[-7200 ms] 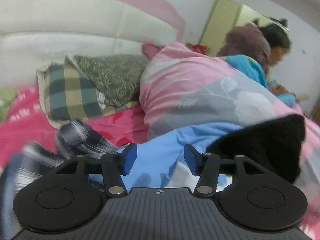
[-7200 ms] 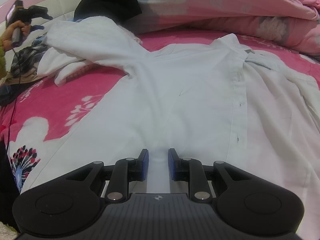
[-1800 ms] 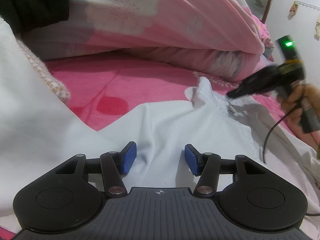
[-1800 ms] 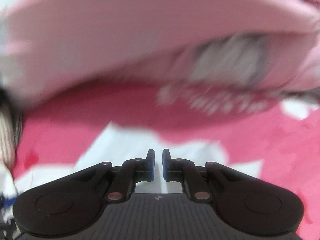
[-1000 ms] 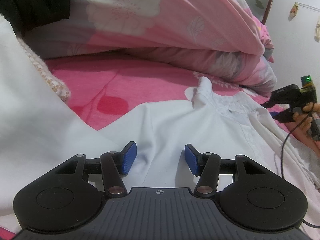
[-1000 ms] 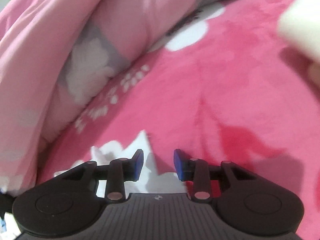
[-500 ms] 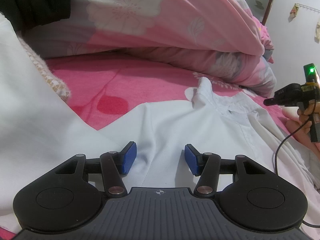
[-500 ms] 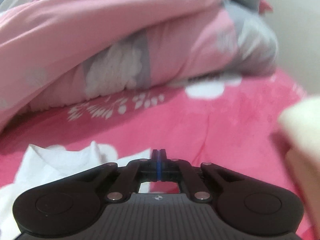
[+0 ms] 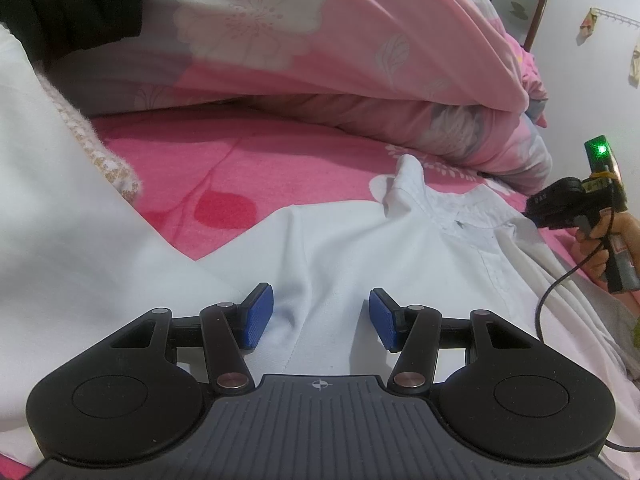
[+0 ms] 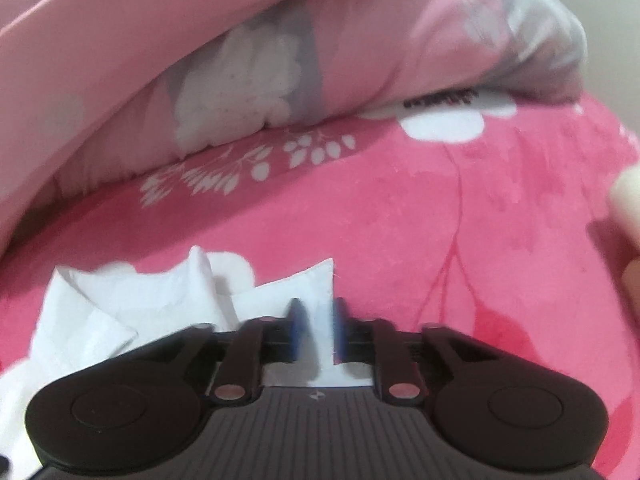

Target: Fold clothes

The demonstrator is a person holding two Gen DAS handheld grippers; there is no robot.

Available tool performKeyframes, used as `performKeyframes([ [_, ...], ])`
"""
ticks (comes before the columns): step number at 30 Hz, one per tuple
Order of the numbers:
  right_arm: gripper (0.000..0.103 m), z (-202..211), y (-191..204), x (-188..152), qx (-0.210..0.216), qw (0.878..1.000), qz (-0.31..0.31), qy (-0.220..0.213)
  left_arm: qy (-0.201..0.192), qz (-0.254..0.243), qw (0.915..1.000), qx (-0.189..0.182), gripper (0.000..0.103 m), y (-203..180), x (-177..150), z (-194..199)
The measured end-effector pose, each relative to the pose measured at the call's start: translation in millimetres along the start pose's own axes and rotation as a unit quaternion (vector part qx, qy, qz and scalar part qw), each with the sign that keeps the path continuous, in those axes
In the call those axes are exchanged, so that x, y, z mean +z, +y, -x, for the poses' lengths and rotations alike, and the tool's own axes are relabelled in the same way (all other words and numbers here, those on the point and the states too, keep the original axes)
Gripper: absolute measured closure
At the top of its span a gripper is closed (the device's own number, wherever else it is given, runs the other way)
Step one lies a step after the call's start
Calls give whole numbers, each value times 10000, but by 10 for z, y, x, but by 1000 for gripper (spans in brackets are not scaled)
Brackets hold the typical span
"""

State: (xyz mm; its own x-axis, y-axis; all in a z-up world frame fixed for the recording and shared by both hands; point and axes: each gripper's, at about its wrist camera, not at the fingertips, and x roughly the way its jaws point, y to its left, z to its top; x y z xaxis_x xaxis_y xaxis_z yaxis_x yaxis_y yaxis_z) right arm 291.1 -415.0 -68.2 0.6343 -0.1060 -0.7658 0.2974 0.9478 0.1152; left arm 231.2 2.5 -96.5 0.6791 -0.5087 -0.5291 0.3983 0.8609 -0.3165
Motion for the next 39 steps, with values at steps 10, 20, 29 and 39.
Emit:
performKeyframes([
  [10, 103, 211, 205, 38, -1208, 9849, 874, -879, 1, 5, 10000, 1, 50, 1, 1, -8],
  [20, 89, -220, 144, -12, -1857, 9770, 888, -549, -2, 22, 10000, -7, 50, 8, 5, -18],
  [29, 76, 501, -103, 110, -245, 9953, -790, -511, 3, 56, 10000, -32, 50, 16, 11, -14],
  [39, 76, 1552, -42, -520, 1091, 9834, -1425, -253, 7, 115, 9999, -100, 47, 36, 22, -16],
])
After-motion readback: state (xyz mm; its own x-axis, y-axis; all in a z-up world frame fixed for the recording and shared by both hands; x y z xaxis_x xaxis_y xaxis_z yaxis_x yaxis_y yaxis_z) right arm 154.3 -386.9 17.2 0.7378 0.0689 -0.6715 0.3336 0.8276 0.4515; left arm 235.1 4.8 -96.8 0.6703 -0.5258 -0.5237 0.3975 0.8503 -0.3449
